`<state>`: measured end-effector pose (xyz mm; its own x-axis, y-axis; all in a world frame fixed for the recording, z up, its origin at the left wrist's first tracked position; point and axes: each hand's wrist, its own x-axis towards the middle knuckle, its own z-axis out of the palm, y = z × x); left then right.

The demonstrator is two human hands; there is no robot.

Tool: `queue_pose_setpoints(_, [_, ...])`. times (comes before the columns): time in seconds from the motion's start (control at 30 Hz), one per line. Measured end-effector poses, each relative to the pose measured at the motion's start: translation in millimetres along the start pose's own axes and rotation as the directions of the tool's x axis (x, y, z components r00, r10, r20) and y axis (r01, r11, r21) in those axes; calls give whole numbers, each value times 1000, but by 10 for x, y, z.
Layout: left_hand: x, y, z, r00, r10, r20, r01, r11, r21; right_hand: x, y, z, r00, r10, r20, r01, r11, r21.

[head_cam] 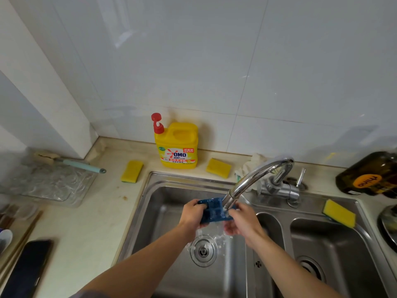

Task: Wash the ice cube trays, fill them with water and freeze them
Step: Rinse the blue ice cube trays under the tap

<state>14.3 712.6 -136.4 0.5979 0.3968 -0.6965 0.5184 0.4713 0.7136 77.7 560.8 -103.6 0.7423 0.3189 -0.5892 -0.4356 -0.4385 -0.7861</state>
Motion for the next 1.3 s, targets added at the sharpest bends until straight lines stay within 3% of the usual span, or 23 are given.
queue_pose_setpoints(0.3, [-115,-87,153,980,-104,168,125,984,-123,-43,-46,-101,969,-230,-87,210,959,-192])
queue_pose_setpoints(0.83, [-203,-83,211,950,-1,314,47,989,-140,-106,-116,-344,947,-276,-161,248,953,-174])
queue_pose_setpoints(1.17, [-249,-111,161,958,21,287,22,989,-147,-218,-91,-306,953,-266,-146,248,960,-128])
queue_pose_setpoints(1.3, [-262,-60,115,988,53,145,-32,989,-147,-194,-68,-249,978,-175,-112,171,984,-43])
